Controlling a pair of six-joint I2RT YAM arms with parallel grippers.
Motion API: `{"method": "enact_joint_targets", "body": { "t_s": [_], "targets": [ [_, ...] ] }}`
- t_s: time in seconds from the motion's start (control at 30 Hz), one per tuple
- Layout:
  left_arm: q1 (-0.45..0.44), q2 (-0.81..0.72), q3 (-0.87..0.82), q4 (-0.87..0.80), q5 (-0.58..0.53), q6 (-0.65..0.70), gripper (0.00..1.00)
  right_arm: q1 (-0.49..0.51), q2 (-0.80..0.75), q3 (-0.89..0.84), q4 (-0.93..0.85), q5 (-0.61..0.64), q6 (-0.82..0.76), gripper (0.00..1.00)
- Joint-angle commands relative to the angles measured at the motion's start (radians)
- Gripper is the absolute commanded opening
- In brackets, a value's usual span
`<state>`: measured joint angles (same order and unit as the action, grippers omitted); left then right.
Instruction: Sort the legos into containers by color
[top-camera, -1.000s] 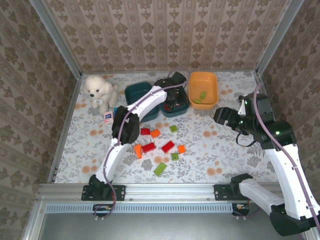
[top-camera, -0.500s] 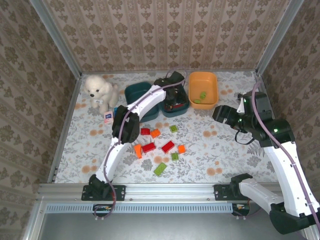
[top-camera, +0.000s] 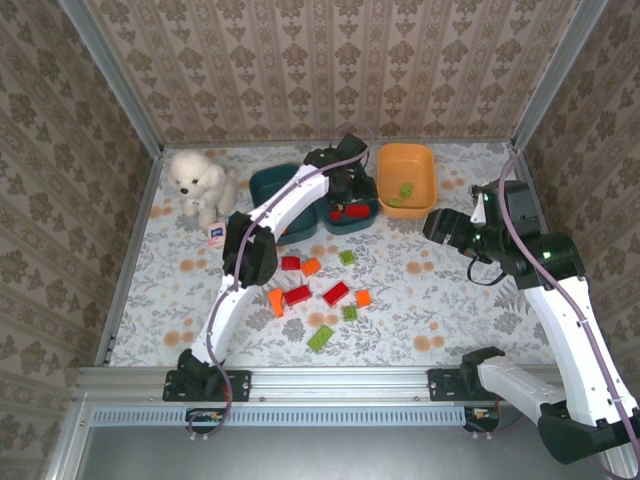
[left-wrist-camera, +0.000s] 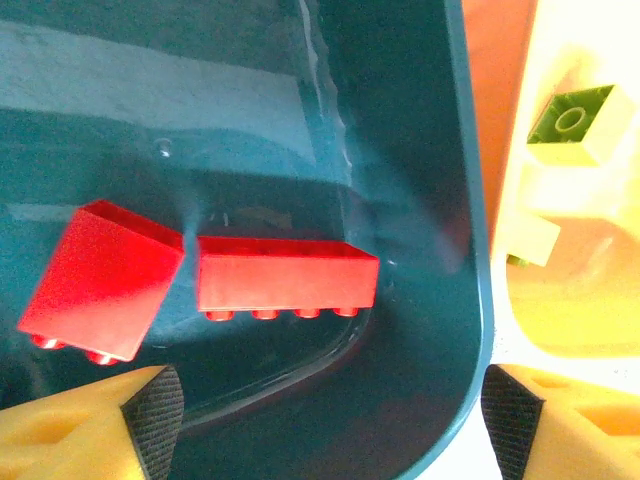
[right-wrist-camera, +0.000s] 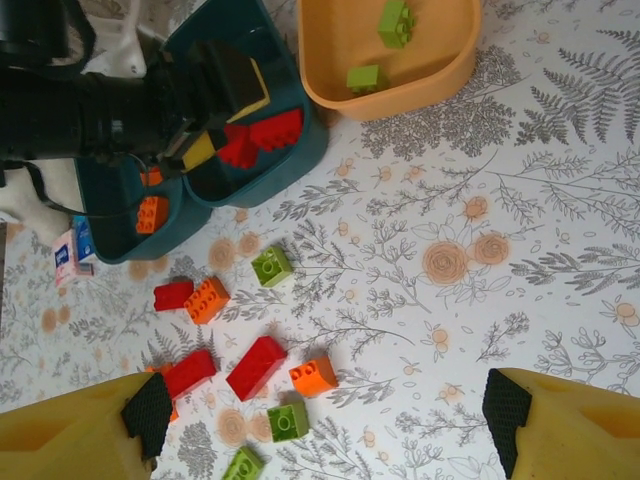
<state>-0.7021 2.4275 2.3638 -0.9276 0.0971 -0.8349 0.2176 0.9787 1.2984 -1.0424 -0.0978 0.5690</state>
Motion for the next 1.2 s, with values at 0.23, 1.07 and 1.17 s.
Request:
{"method": "enact_joint_targets", "body": {
  "t_s": [0.23,1.07,1.17],
  "targets": [
    [0.057,-0.635,-0.605,0.314,-0.242,0.053,0.88,0.342,0.18,0.059,-0.014,0.174,-0.13,0.8],
    [0.147,-1.788,-1.445,-0.091,-0.438,-0.047,0.94,0.928,0.804,-0.031,0.169,-0.009,-0.325,0.85],
    [0.147,-1.822,-1.423,-0.135,-0.444,-0.047,0.93,0.948,0.877,-0.001,0.178,0.015,-0.271,0.94]
  ]
}}
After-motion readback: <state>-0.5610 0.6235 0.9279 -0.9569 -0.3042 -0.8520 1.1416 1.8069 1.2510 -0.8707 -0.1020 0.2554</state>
